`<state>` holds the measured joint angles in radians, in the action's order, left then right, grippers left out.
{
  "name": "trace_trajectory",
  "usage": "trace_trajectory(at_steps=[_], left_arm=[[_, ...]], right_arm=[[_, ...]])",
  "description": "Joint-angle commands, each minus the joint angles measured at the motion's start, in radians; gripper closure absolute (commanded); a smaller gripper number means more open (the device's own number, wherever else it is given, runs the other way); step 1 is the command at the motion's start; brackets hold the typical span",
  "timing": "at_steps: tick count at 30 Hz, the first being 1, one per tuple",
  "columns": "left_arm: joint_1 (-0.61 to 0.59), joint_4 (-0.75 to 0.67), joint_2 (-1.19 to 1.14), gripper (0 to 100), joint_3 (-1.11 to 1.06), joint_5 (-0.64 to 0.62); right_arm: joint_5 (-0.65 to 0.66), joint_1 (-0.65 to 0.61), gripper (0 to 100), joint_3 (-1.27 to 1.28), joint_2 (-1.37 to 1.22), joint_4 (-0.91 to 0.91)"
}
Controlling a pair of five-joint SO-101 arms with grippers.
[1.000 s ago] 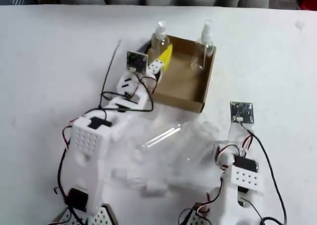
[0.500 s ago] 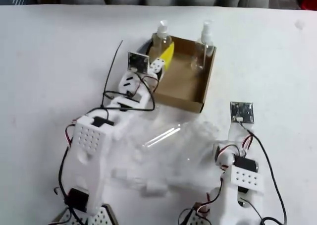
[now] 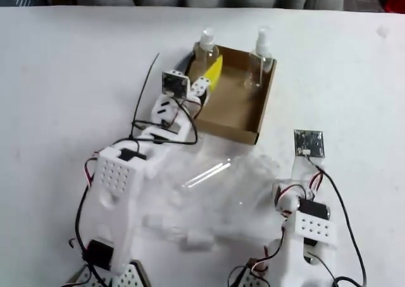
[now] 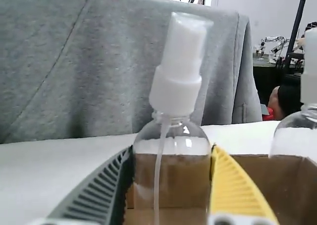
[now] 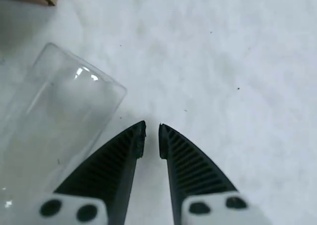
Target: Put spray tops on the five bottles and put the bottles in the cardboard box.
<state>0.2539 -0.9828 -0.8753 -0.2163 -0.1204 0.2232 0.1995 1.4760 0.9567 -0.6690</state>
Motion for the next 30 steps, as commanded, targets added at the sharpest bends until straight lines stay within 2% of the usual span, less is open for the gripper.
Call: trace_trajectory(at_steps=[1,4,10,23,30], left_arm=[[-0.001,-0.02,0.004,76,-0.006,-0.012],[-0.005,0.032,0.042,71,-0.023,-0.015],[-0.012,0.049,0.137,71,-0.101,-0.071],[-0.01,0.06,0.166,71,-0.11,-0.074],[-0.021,0.284,0.17,71,0.0,-0.077]], right_arm=[[0.012,-0.005,98.4,-0.005,0.005,0.015],[0.012,-0.005,98.4,-0.005,0.005,0.015],[0.012,-0.005,98.4,-0.005,0.005,0.015],[0.012,-0.005,98.4,-0.003,0.004,0.015],[0.012,-0.005,98.4,-0.003,0.004,0.015]])
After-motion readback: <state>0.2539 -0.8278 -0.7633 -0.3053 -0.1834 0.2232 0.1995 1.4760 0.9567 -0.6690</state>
